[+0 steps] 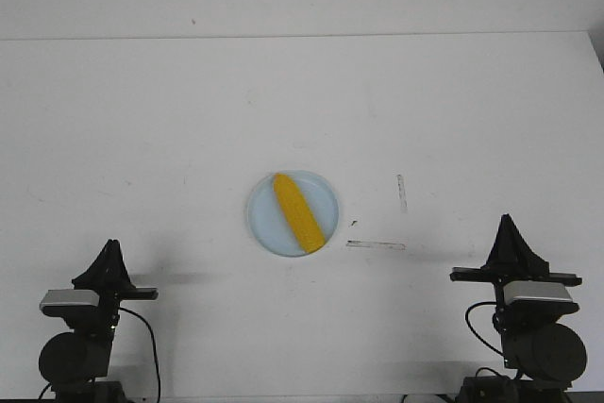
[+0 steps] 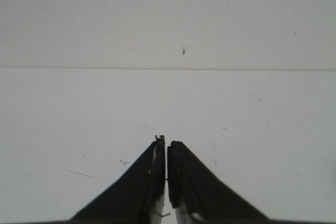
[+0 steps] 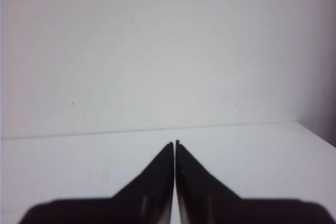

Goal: Place corn on plate with both arms

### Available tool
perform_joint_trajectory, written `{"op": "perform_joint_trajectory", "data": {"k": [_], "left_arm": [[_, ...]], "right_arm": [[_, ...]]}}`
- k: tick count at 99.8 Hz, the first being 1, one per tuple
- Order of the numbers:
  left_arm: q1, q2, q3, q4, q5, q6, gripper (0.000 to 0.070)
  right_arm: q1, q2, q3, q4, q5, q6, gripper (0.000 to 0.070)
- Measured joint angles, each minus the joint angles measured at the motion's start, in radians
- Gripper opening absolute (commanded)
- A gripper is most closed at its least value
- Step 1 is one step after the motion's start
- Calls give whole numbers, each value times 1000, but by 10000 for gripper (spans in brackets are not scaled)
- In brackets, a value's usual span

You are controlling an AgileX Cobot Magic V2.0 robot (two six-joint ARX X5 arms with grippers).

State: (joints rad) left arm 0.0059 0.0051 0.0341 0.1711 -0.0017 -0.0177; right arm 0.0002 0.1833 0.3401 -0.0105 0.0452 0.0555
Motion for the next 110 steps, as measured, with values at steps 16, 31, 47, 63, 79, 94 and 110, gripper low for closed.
{"op": "perform_joint_trajectory", "data": {"k": [16, 31, 47, 63, 79, 94, 110], "left_arm": [[0, 0, 0, 0, 0, 0, 1], [0, 0, 0, 0, 0, 0, 1], [0, 0, 0, 0, 0, 0, 1], [0, 0, 0, 0, 0, 0, 1], [0, 0, 0, 0, 0, 0, 1], [0, 0, 0, 0, 0, 0, 1], [0, 0, 0, 0, 0, 0, 1]], "right_arm": [[0, 0, 0, 0, 0, 0, 3], [0, 0, 0, 0, 0, 0, 3], [0, 0, 0, 0, 0, 0, 3], [0, 0, 0, 0, 0, 0, 3], [0, 0, 0, 0, 0, 0, 3], [3, -26, -10, -5, -5, 0, 3], [20, -77, -100, 9, -22, 0, 3]]}}
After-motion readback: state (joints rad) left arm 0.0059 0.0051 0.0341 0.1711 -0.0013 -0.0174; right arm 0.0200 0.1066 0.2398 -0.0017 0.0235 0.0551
